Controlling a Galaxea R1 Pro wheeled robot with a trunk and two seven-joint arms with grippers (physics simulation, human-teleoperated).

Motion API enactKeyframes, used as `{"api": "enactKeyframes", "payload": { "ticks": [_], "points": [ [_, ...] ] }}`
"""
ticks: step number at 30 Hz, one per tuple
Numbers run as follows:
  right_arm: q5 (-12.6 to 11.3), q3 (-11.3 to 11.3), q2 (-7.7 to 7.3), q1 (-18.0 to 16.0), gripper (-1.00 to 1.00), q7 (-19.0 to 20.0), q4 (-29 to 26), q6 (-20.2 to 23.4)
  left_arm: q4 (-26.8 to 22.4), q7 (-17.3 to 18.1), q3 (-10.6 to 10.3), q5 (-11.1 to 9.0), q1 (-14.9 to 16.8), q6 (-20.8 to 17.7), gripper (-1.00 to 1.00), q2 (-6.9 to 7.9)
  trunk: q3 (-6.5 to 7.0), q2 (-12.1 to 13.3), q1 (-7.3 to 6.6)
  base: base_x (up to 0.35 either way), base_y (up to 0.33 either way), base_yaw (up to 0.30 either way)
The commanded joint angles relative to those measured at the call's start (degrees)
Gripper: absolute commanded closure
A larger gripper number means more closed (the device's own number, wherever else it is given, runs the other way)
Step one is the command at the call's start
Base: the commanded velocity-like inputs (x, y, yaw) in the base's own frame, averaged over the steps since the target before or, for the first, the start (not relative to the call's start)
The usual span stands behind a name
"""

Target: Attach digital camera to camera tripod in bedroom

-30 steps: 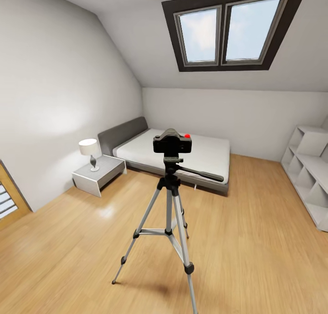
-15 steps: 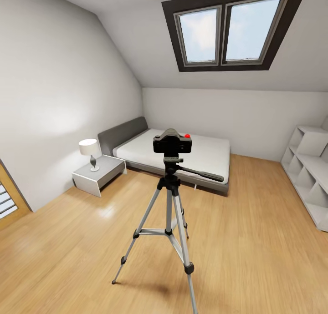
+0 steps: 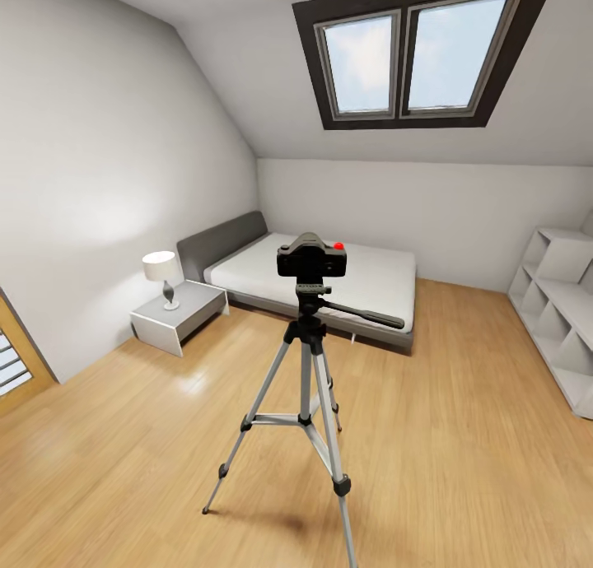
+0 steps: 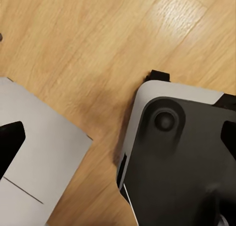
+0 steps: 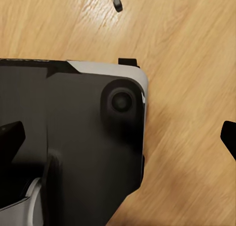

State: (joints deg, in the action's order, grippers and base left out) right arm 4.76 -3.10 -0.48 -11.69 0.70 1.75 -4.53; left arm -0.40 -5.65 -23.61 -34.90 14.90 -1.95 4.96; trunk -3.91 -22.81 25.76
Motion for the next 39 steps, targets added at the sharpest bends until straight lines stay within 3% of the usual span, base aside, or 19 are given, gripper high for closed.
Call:
{"api": "enactKeyframes", "payload": {
  "ticks": [1, 39],
  "points": [
    [0.50, -0.34, -0.03, -0.09, -1.00, 0.08, 0.19, -0.36, -0.08, -0.19, -0.50, -0.29, 0.04, -0.20, -1.00, 0.01, -0.12, -0.12, 0.03, 0.000, 0.000, 0.000],
    [0.56, -0.33, -0.16, -0.09, -1.00, -0.27, 0.10, -0.66, -0.29, -0.24, -0.43, -0.04, 0.04, -0.16, -1.00, -0.01, -0.12, -0.12, 0.03, 0.000, 0.000, 0.000]
  ]
}}
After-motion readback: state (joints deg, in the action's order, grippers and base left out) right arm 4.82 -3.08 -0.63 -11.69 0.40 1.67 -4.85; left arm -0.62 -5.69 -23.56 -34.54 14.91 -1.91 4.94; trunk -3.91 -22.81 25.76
